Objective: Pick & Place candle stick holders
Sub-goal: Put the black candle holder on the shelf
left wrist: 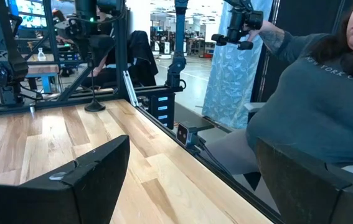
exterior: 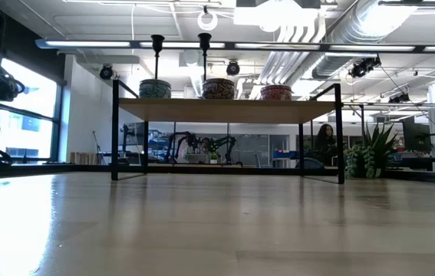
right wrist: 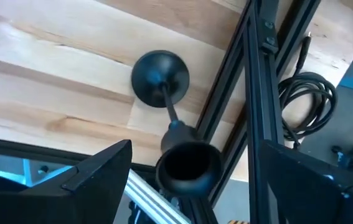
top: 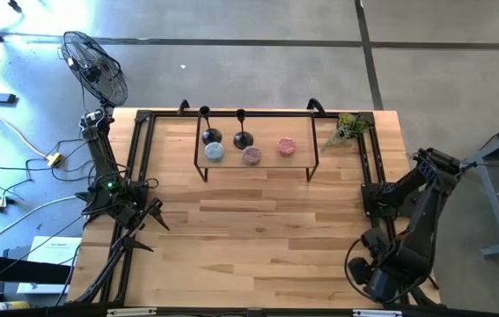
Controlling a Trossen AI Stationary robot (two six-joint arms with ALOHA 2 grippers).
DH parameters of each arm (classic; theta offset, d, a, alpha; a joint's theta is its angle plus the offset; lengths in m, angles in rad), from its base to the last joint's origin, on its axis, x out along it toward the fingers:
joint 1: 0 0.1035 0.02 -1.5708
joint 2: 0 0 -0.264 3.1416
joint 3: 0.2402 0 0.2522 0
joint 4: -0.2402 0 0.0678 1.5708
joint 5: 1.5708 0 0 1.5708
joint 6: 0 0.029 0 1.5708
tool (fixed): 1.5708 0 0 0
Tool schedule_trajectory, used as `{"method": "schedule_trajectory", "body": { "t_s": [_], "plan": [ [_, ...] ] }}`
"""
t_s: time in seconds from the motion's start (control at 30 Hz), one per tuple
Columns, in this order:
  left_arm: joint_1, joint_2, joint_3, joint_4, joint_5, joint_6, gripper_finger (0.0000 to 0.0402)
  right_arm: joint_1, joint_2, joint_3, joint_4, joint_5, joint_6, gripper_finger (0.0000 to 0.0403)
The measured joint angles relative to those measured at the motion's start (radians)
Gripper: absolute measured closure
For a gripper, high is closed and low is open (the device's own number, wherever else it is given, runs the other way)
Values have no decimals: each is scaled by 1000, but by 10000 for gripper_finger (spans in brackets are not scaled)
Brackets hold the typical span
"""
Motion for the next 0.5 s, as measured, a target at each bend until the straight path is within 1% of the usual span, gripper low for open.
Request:
{"method": "schedule_trajectory", "body": {
  "t_s": [0.33,0.5],
  "plan": [
    [0,0,0,0,0,1,62,-1,0,-43,31,-12,-6,61],
    [0,0,0,0,0,2,62,-1,0,-43,31,5,-6,77]
  ]
}}
